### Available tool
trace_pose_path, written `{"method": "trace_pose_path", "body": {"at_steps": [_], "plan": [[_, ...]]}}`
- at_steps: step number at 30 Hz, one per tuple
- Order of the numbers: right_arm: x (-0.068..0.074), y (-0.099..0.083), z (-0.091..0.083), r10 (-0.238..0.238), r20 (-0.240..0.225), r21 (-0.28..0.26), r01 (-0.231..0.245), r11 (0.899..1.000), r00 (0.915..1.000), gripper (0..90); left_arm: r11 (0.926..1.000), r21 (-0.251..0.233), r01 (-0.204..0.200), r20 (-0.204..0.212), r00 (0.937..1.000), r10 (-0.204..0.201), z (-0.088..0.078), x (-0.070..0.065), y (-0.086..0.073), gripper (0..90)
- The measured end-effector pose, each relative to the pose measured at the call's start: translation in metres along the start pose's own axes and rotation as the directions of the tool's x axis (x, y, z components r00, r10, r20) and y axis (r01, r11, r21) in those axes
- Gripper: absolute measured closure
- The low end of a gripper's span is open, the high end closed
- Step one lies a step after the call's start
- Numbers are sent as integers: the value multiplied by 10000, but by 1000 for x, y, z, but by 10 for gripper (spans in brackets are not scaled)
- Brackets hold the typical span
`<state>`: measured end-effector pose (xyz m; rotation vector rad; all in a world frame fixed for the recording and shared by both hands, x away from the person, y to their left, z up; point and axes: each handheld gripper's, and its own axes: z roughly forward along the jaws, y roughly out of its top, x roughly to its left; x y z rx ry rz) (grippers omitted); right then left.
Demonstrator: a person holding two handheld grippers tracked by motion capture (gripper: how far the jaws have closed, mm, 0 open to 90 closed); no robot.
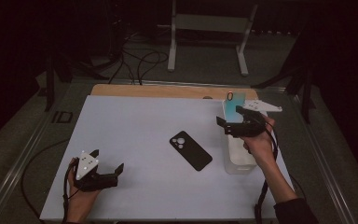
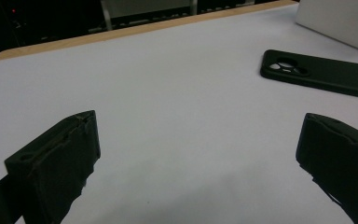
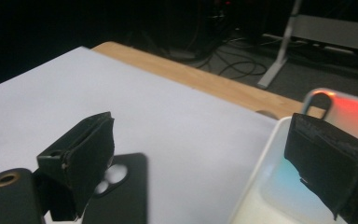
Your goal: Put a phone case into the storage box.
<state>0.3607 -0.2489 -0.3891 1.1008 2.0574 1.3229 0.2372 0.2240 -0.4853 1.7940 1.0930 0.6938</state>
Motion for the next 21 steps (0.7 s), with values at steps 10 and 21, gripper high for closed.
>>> {"method": "trace_pose_path", "body": {"at_steps": [10,21], "plan": [[19,-1,1,-515,-781,422,549,9976,9956,83,10000,-7,-22,24,10000,23,0,-1,0,3],[33,-3,9,-821,-1180,754,914,9930,9896,83,10000,13,-24,29,10000,24,0,-1,0,2]]}}
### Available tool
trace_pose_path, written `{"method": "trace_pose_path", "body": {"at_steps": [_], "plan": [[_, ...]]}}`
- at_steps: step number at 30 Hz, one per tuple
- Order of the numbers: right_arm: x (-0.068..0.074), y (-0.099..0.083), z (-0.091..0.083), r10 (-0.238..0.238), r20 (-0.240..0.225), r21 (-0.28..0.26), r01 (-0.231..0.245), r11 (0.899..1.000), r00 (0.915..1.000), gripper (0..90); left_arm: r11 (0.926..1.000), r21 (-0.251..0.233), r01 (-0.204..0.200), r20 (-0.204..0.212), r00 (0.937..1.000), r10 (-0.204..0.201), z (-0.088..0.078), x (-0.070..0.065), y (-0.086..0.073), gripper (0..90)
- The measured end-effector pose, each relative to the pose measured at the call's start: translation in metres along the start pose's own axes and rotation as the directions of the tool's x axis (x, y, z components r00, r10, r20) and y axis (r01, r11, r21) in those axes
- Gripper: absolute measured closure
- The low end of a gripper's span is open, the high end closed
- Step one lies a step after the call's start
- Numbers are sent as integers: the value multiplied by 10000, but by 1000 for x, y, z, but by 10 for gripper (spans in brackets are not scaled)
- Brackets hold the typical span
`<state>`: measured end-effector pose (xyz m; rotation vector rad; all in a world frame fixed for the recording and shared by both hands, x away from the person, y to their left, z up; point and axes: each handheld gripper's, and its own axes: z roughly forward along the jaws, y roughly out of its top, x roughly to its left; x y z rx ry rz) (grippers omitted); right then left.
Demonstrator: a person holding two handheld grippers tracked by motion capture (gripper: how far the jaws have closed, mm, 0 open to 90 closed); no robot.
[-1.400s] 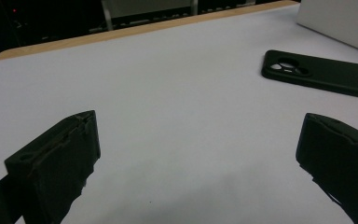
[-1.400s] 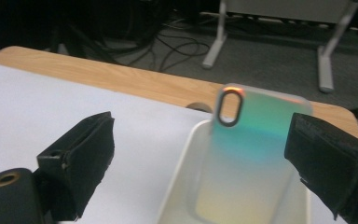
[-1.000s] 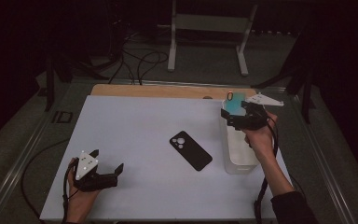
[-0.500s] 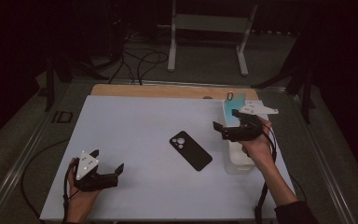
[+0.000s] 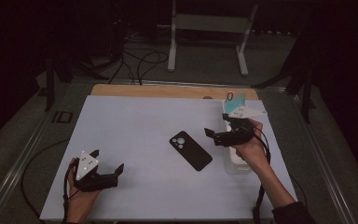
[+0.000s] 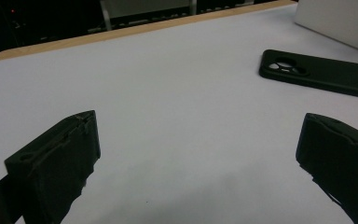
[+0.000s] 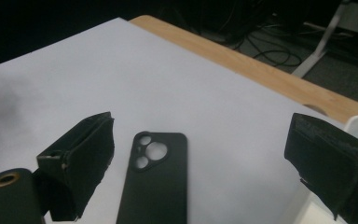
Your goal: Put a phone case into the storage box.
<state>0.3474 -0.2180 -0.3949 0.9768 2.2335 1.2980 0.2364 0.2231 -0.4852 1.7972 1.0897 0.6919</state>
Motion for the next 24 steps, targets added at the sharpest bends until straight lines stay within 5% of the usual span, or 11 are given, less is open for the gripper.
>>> {"method": "trace_pose_path", "body": {"at_steps": [15,24], "plan": [[18,2,24,-132,-468,1406,197,9899,9988,83,10000,-5,-1,12,10000,1,0,0,0,3],[29,2,46,-112,-574,2559,255,9664,9983,82,10000,-14,10,12,10000,-10,0,0,0,2]]}}
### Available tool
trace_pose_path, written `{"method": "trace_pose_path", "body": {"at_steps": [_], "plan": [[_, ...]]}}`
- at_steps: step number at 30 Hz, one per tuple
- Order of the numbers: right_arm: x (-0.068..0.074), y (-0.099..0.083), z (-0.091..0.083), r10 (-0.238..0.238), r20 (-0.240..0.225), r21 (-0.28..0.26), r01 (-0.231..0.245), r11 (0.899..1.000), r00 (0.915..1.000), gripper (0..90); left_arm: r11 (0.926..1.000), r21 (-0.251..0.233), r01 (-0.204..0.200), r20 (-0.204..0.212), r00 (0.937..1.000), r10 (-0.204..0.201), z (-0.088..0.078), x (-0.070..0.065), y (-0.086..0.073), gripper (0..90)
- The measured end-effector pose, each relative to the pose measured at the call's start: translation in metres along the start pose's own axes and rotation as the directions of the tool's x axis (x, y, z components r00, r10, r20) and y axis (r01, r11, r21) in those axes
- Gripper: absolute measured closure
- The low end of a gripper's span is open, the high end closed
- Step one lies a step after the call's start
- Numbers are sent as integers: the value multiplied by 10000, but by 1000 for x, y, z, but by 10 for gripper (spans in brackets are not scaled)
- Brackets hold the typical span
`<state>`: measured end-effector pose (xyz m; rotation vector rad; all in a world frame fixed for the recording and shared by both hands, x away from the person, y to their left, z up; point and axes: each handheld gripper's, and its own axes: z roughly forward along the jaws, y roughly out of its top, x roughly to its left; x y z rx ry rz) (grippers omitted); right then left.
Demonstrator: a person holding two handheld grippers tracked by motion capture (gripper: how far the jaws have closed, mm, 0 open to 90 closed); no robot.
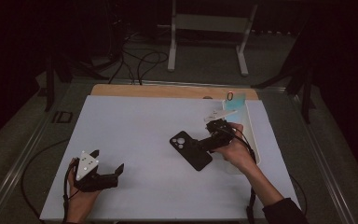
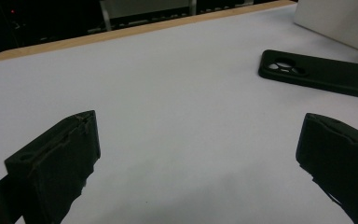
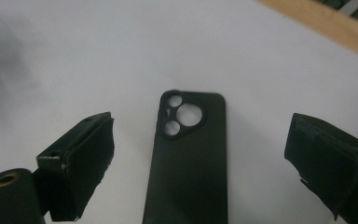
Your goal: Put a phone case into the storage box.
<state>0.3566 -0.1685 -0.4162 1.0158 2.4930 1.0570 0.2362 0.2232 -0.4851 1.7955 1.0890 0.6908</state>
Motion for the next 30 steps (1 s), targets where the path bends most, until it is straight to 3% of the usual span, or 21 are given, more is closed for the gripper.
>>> {"method": "trace_pose_path", "body": {"at_steps": [7,16,21,25,26,30], "plan": [[3,-1,24,-19,130,1395,1,9902,9999,82,10000,8,-13,3,10000,13,0,0,0,2],[8,-4,46,-51,136,2215,20,9752,9999,83,10000,-1,1,7,10000,-1,0,0,0,3],[10,-8,59,28,331,2915,-123,9565,9994,83,10000,-22,-18,5,10000,18,0,0,0,3],[11,-9,64,56,487,3149,-207,9489,9988,83,10000,1,-14,9,10000,14,0,0,0,3],[12,-10,67,262,481,3245,-405,9450,9985,83,10000,3,-23,13,10000,23,0,0,0,2],[12,-15,77,270,666,3579,-492,9325,9974,83,10000,-22,-6,10,10000,6,-1,0,0,3]]}}
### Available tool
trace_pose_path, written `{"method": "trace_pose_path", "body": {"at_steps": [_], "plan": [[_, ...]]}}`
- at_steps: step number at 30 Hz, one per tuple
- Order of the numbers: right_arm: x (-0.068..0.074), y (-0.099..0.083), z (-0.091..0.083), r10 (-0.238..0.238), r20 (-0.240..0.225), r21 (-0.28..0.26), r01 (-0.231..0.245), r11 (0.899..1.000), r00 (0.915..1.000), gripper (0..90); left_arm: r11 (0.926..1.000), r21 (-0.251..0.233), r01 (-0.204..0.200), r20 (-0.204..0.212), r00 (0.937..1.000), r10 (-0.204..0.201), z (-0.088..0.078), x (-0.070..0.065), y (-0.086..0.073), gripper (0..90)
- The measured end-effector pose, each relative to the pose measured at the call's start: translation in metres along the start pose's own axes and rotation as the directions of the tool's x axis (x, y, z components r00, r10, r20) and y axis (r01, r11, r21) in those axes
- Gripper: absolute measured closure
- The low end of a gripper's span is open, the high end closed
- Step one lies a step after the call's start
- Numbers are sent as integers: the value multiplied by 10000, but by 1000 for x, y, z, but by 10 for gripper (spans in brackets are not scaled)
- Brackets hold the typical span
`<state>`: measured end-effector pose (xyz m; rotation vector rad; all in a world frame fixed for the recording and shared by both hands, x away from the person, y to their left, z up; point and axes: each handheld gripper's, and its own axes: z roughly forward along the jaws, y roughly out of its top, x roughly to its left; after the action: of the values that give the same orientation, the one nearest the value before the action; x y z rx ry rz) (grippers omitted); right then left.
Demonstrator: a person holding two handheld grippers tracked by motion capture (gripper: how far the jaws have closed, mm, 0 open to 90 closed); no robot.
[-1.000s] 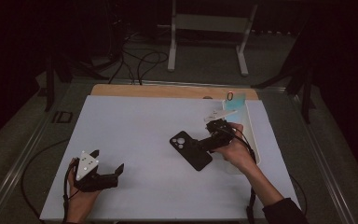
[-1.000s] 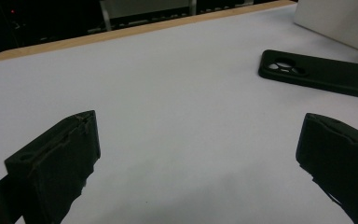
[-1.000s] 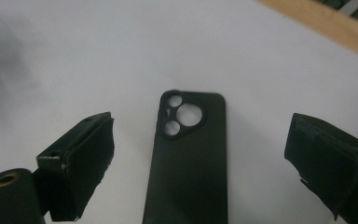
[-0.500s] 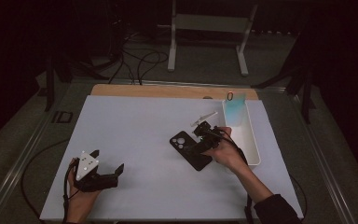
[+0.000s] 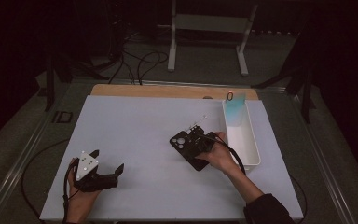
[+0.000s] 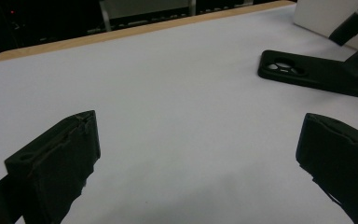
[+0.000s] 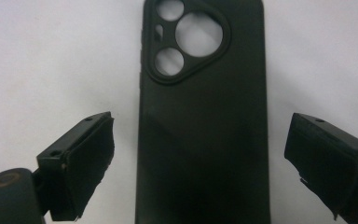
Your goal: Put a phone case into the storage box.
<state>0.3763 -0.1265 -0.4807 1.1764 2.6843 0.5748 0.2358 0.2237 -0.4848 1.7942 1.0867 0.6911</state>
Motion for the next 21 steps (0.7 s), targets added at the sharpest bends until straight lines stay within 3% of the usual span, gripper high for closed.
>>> {"method": "trace_pose_path", "body": {"at_steps": [14,21], "plan": [[-6,-8,23,427,-23,619,-425,9972,9991,84,10000,36,-12,8,10000,12,1,-1,0,3],[-4,-9,25,319,119,688,-326,9971,9994,98,10000,26,-14,5,10000,14,1,0,0,2]]}}
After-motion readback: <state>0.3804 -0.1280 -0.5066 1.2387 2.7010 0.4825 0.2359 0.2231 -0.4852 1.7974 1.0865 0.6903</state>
